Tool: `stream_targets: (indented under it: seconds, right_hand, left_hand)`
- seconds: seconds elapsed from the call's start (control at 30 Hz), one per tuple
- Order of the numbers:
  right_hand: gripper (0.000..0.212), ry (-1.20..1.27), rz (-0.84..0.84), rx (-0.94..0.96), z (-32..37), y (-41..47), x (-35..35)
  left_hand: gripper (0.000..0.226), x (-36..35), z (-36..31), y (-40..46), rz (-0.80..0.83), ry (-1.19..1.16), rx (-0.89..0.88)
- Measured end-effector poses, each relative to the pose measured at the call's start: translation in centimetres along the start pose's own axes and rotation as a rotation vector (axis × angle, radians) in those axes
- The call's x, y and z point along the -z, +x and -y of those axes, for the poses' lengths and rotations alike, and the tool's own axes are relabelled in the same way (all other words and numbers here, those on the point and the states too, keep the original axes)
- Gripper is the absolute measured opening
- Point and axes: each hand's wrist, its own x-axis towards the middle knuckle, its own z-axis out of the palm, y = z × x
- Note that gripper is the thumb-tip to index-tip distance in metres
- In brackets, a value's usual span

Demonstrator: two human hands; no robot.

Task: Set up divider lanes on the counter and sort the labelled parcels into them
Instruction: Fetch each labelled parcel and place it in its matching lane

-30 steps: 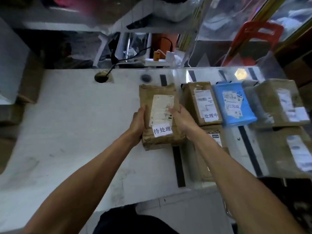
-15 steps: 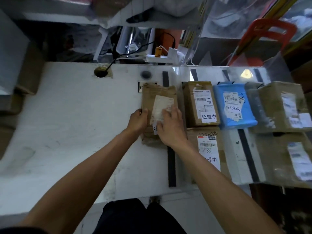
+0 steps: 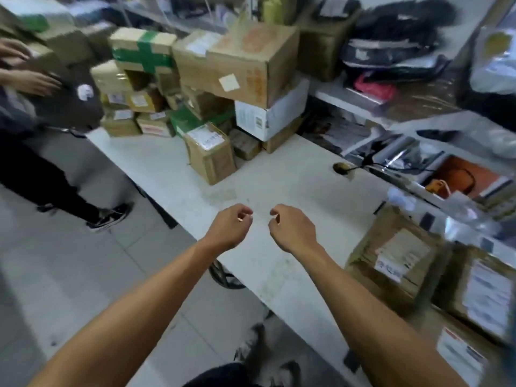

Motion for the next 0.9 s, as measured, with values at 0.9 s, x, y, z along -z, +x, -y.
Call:
stream_targets:
  seconds: [0.9]
  right_hand:
    - [0.047,-0.114,0.109,-0.205,13.9,16.1,-10.5]
  left_hand:
    - [0.035,17.5,17.2,13.2,0.007,-0.001,0.06]
